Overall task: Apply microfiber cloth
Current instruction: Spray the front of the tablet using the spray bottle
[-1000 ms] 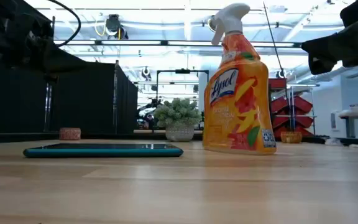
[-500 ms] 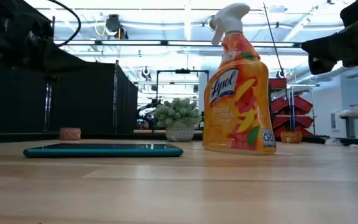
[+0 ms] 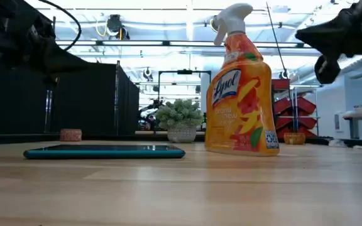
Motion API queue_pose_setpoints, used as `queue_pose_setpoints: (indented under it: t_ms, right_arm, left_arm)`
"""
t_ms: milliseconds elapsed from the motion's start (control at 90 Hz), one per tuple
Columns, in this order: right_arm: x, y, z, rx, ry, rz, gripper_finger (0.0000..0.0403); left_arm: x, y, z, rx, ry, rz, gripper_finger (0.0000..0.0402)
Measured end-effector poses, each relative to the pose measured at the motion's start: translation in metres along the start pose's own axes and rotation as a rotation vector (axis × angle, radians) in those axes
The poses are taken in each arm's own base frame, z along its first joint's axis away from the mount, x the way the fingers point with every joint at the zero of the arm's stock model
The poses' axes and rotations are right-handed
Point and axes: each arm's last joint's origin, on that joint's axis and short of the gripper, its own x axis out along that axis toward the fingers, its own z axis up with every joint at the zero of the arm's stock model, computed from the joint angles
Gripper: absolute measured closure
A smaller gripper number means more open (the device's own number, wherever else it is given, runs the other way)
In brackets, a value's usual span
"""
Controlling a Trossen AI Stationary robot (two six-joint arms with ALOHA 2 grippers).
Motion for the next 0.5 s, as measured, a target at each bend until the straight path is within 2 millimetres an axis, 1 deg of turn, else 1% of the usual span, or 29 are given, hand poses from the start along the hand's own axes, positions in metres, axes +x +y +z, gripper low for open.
queue_pose_setpoints:
  t_ms: [100, 156, 211, 367, 456, 500]
  right_arm:
    - [0.002, 0.01, 0.014, -0.08, -0.107, 0.1, 0.0392]
    - [0.007, 0.018, 0.024, -0.138, -0.118, 0.11, 0.0395]
    - [0.016, 0.027, 0.033, -0.208, -0.09, 0.091, 0.0399]
    - [0.054, 0.054, 0.056, -0.409, 0.017, 0.033, 0.0401]
    - [0.081, 0.073, 0.067, -0.498, 0.078, 0.052, 0.0402]
    - [0.095, 0.081, 0.07, -0.529, 0.126, 0.073, 0.0402]
  left_arm:
    - [-0.001, -0.001, 0.004, -0.005, -0.019, -0.011, 0.0391]
    - [-0.001, -0.003, 0.008, -0.002, -0.031, -0.015, 0.0391]
    - [-0.002, -0.004, 0.013, 0.027, -0.044, -0.019, 0.0391]
    - [-0.001, -0.007, 0.021, 0.126, -0.04, -0.015, 0.0391]
    - [0.001, -0.008, 0.022, 0.142, 0.016, 0.0, 0.0391]
    - [0.002, -0.008, 0.021, 0.149, 0.06, 0.012, 0.0391]
